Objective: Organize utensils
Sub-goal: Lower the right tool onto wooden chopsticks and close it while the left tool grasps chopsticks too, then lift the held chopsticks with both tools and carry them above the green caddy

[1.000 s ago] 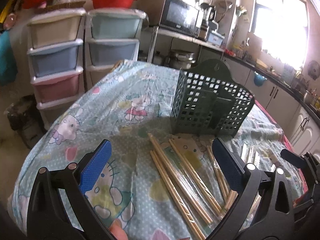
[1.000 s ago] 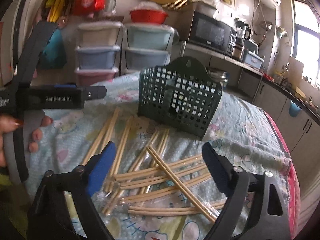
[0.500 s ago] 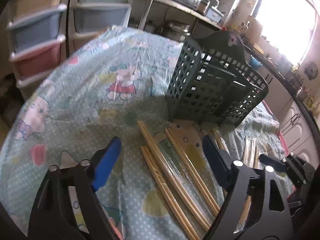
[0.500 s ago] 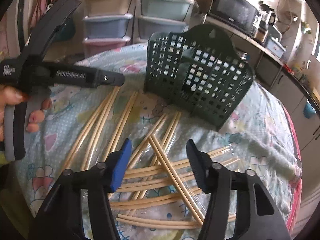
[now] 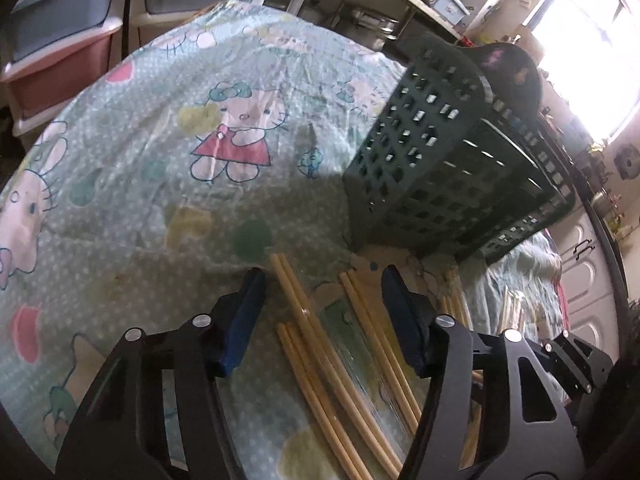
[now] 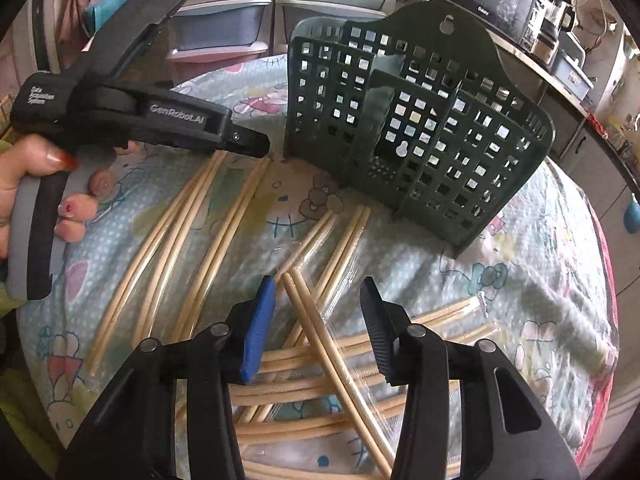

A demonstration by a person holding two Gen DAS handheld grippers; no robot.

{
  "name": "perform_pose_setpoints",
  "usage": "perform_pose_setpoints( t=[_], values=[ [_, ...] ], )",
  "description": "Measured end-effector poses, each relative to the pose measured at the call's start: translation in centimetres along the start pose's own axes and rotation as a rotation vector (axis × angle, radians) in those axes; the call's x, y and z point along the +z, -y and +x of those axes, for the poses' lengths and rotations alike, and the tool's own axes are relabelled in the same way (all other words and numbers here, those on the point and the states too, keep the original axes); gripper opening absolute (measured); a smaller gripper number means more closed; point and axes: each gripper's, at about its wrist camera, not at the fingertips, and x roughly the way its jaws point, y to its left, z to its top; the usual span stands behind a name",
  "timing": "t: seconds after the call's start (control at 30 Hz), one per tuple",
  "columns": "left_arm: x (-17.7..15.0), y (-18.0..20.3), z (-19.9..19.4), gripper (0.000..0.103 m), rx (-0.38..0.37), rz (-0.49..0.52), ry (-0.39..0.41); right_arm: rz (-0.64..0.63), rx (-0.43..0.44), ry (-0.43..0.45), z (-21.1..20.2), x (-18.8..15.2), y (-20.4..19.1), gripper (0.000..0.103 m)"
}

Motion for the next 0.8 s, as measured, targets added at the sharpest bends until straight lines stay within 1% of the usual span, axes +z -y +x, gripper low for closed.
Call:
perform_pose_setpoints(
  t=[0.1,0.17,0.2,0.23,0.27,0.3,0.33,0.37,0.5,0.6,0.8],
  values=[
    [0.4,-0.1,0.3,0.047,0.014,-0.007,0.0,0.009,0.021,-0.016,0.6,0.1,0.5,0.041],
    [0.7,0.0,0.4,0.04,0.031,-0.004,0.0,0.012,0.034,-0.022,0.8,0.4,0.8,0.038],
    [0.9,-0.1,0.5,0.037,0.039,-0.002,0.001,0.013,0.037,-0.024,0.9,0.5,0.9,0.035],
    [1.0,-0.1,0.7,0.032,0.048,-0.001,0.0,0.011,0.043,-0.027,1.0,0.6,1.0,0.03],
    [1.1,-0.2,0.8,0.027,0.056,-0.003,-0.002,0.009,0.046,-0.028,1.1,0.6,0.9,0.028],
    [1.2,-0.4,0.9,0.025,0.06,-0.002,-0.002,0.008,0.049,-0.031,1.3,0.7,0.9,0.022],
    [1.2,-0.5,1.0,0.018,0.071,0.001,0.0,0.006,0.051,-0.031,1.4,0.7,1.0,0.017],
    [1.4,-0.6,1.0,0.012,0.081,0.005,0.001,0.004,0.055,-0.031,1.3,0.8,1.0,0.016],
    [1.7,-0.9,0.9,0.007,0.084,0.008,0.001,0.003,0.062,-0.008,1.0,1.2,1.1,0.011],
    [1.9,-0.6,0.2,0.005,0.077,0.022,0.021,0.019,0.076,0.025,-0.2,1.5,1.7,0.011],
    [2.0,1.1,-3.1,0.004,0.044,0.065,0.105,0.058,0.096,0.114,-3.2,2.0,3.4,0.011]
  ],
)
